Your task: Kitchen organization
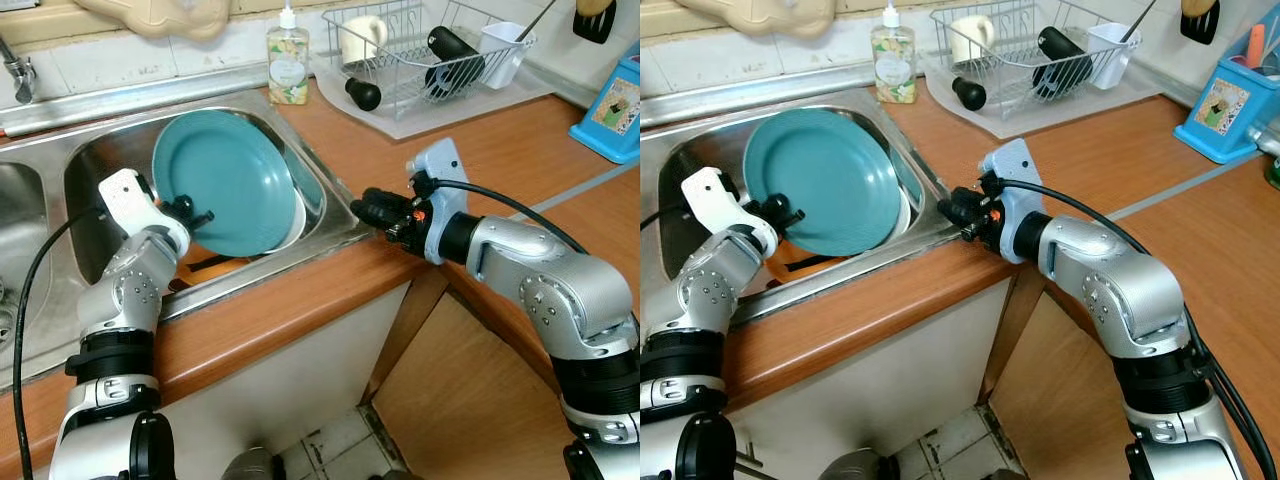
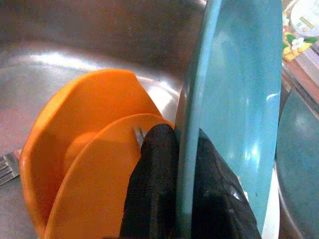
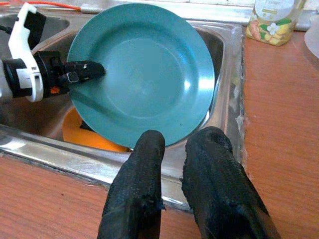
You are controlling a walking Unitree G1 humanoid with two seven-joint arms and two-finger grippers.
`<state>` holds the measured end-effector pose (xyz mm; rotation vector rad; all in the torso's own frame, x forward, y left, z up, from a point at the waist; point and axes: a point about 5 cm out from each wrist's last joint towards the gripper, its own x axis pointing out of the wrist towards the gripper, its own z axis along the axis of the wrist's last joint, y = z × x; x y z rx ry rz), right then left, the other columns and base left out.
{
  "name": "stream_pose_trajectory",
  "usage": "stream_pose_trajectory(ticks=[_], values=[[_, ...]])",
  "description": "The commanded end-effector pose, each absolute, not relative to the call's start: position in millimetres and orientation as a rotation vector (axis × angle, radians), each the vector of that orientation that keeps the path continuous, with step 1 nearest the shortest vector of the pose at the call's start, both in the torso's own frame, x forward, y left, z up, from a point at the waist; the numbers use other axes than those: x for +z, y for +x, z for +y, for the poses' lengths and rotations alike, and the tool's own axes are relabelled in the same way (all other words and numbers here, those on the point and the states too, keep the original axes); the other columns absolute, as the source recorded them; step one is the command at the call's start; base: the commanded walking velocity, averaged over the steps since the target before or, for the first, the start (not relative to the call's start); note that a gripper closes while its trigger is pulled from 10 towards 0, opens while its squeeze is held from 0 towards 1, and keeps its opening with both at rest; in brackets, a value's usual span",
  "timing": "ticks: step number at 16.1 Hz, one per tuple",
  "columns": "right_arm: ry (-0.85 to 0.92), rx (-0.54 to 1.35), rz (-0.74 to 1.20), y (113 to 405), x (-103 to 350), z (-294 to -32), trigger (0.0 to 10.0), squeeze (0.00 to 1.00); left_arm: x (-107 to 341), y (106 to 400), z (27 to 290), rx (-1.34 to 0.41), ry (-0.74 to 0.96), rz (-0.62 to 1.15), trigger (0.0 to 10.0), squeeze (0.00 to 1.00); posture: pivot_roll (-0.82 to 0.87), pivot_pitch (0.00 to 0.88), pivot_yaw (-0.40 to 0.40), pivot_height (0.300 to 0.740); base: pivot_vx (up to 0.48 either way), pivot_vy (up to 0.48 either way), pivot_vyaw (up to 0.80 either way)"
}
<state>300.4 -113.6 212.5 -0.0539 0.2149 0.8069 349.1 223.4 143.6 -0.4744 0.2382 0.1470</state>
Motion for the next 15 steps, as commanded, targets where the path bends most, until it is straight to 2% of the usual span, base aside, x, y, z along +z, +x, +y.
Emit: stream_pose_trajectory(ticks=[1, 2, 3, 4, 5, 6, 7, 8, 10, 11, 13, 15], values=[[-0.083, 0.817, 0.204, 298.8, 214.7, -112.1, 10.0, 0.0, 141.3, 350.1, 221.8, 0.163, -0.456, 0.284, 10.0, 0.0, -0.06, 0.002, 0.029, 0.74, 0.0, 0.0, 0.0], [-0.087, 0.817, 0.205, 298.9, 214.4, -112.1, 10.0, 0.0, 139.1, 350.2, 222.0, 0.173, -0.463, 0.306, 10.0, 0.0, -0.06, 0.0, 0.028, 0.74, 0.0, 0.0, 0.0], [-0.093, 0.815, 0.204, 299.2, 214.1, -112.5, 10.0, 0.0, 137.6, 350.0, 222.7, 0.177, -0.464, 0.326, 10.0, 0.67, -0.06, 0.0, 0.028, 0.74, 0.0, 0.0, 0.0], [-0.094, 0.81, 0.207, 299.5, 213.5, -112.9, 10.0, 0.0, 137.6, 349.7, 223.2, 0.177, -0.465, 0.326, 10.0, 1.0, -0.06, 0.0, 0.028, 0.74, 0.0, 0.0, 0.0], [-0.097, 0.807, 0.212, 299.5, 212.4, -113.4, 10.0, 0.0, 137.9, 349.0, 223.9, 0.174, -0.455, 0.326, 10.0, 1.0, -0.06, 0.002, 0.027, 0.74, 0.0, 0.0, 0.0], [-0.088, 0.804, 0.219, 299.4, 210.3, -113.7, 10.0, 0.45, 139.1, 346.6, 225.4, 0.164, -0.384, 0.325, 10.0, 1.0, -0.06, 0.006, 0.027, 0.74, 0.0, 0.0, 0.0], [-0.085, 0.799, 0.221, 299.7, 209.5, -114.0, 10.0, 0.77, 139.4, 345.6, 226.3, 0.163, -0.354, 0.328, 10.0, 1.0, -0.06, 0.006, 0.027, 0.74, 0.0, 0.0, 0.0], [-0.063, 0.79, 0.224, 300.3, 208.8, -114.5, 10.0, 1.0, 139.9, 344.0, 228.6, 0.167, -0.305, 0.328, 10.0, 1.0, -0.06, 0.011, 0.028, 0.74, 0.0, 0.0, 0.0], [-0.013, 0.787, 0.231, 300.7, 209.2, -115.2, 10.0, 1.0, 142.6, 342.2, 232.2, 0.176, -0.255, 0.318, 10.0, 1.0, -0.06, 0.015, 0.03, 0.74, 0.0, 0.0, 0.0], [0.028, 0.778, 0.2, 301.8, 211.8, -116.4, 10.0, 1.0, 149.5, 340.9, 237.4, 0.186, -0.161, 0.277, 10.0, 1.0, -0.06, 0.02, 0.031, 0.74, 0.0, 0.0, 0.0], [-0.011, 0.648, 0.107, 308.9, 218.3, -123.9, 10.0, 1.0, 175.6, 338.3, 241.7, 0.173, 0.057, 0.107, 10.0, 1.0, -0.06, 0.022, 0.03, 0.74, 0.0, 0.0, 0.0], [-0.026, 0.549, 0.057, 311.5, 223.0, -126.9, 10.0, 1.0, 197.0, 333.8, 235.5, 0.126, 0.123, -0.025, 10.0, 1.0, -0.06, 0.027, 0.026, 0.74, 0.0, 0.0, 0.0]])
